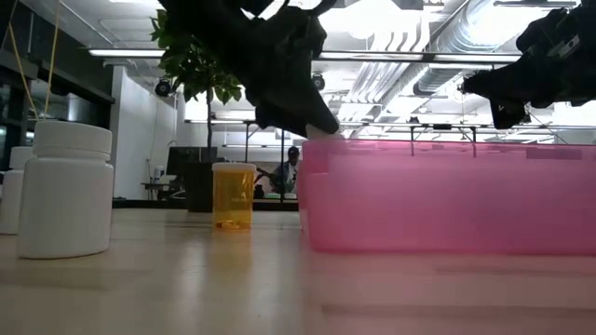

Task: Pick and place pill bottles into a basket
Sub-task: Put the white pill bottle into the pink bin

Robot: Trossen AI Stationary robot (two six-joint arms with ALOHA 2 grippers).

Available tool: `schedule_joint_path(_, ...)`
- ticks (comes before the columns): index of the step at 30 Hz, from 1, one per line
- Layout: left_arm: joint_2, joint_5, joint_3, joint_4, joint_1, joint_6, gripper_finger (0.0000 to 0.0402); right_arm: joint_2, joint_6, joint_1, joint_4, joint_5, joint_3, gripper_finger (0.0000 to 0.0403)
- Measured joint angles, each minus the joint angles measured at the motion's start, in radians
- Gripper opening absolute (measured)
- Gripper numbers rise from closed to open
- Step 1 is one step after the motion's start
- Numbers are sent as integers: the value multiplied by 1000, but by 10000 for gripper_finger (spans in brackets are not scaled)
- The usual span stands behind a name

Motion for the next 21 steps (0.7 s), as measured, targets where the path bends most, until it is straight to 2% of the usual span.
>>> schedule_joint_path(21,73,-15,-1,30,0,8,195,11,2,0,0,0,0,4)
